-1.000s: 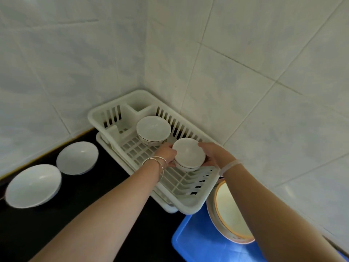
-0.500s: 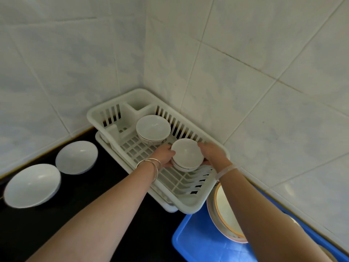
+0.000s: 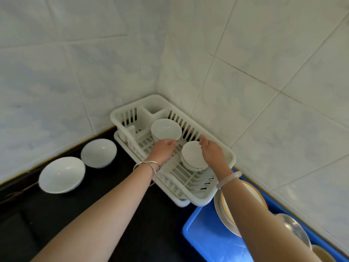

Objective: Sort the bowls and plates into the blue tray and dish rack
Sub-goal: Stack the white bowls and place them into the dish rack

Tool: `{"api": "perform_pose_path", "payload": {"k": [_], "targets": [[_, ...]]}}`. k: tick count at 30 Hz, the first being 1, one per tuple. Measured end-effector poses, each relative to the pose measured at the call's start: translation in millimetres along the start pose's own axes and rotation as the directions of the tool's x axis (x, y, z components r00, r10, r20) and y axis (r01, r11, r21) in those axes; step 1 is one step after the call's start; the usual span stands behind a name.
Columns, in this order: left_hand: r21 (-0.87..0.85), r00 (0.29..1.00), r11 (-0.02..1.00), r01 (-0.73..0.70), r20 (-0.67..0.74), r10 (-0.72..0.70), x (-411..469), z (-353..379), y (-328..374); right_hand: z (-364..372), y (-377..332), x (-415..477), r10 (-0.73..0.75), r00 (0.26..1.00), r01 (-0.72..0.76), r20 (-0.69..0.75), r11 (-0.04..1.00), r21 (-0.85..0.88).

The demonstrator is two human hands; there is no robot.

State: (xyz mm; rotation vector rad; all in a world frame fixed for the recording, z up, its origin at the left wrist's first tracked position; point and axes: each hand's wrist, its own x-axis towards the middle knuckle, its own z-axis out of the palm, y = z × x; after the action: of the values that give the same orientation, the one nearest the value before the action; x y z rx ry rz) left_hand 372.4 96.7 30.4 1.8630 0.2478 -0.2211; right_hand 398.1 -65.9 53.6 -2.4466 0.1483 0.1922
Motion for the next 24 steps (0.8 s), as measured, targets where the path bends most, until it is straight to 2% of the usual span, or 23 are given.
{"api": "perform_pose_path", "payload": {"k": [5,7,9,12,16,20,22,24], "targets": [[-0.065,0.973,0.997,-0.039,-0.228,0.023,-47,-59,-22,38,-56,-39,-0.172,0.98,0.162,0.1,0.981,0.105],[-0.065,0.939,0.998,-0.024,-0.345,0.001,-68,-83,-41,62,-78,-56,-0.225,0.963,0.202,0.146,0.966,0.16],[-0.021,0.887,1.0,0.015,-0.461,-0.024,-87,-105,-63,89,-96,-67,-0.22,0.95,0.176,0.221,0.963,0.203],[-0.007,0.797,0.995,0.097,-0.599,-0.082,-110,-131,-100,131,-112,-79,-0.179,0.917,0.145,0.357,0.982,0.119],[-0.054,0.658,0.972,0.227,-0.728,-0.194,-126,-155,-142,175,-122,-81,-0.19,0.89,0.266,0.415,0.955,-0.132],[-0.154,0.559,0.951,0.269,-0.779,-0.284,-128,-172,-171,207,-126,-67,-0.186,0.896,0.311,0.402,0.91,-0.273],[-0.249,0.559,0.927,0.282,-0.742,-0.369,-126,-178,-182,218,-126,-59,-0.159,0.899,0.282,0.408,0.923,-0.263],[-0.377,0.59,0.89,0.258,-0.668,-0.453,-123,-183,-191,226,-127,-53,-0.137,0.902,0.249,0.409,0.94,-0.234]]}}
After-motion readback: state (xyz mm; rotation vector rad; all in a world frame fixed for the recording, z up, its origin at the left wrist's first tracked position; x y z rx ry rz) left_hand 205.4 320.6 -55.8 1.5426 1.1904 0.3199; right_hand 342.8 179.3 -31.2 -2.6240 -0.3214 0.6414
